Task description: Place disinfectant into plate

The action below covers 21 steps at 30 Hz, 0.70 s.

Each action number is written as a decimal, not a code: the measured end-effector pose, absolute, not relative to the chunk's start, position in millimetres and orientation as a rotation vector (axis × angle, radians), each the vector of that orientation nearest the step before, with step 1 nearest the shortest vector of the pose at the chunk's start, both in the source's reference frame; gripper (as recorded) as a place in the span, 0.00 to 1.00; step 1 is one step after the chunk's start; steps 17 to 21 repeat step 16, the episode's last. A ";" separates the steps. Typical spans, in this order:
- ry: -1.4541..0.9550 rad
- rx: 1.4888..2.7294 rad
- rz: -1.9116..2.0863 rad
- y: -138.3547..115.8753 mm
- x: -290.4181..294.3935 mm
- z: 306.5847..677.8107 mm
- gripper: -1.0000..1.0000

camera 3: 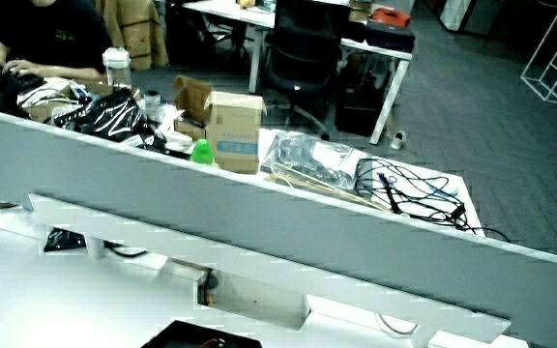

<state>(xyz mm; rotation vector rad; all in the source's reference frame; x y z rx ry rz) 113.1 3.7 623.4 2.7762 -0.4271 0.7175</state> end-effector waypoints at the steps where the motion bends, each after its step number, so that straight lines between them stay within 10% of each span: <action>1: -0.438 2.790 0.656 3.9 111.4 617.4 0.21; 7: -0.449 2.799 0.675 8.5 117.1 616.6 0.00; 21: -0.434 2.803 0.757 15.9 144.6 598.7 0.00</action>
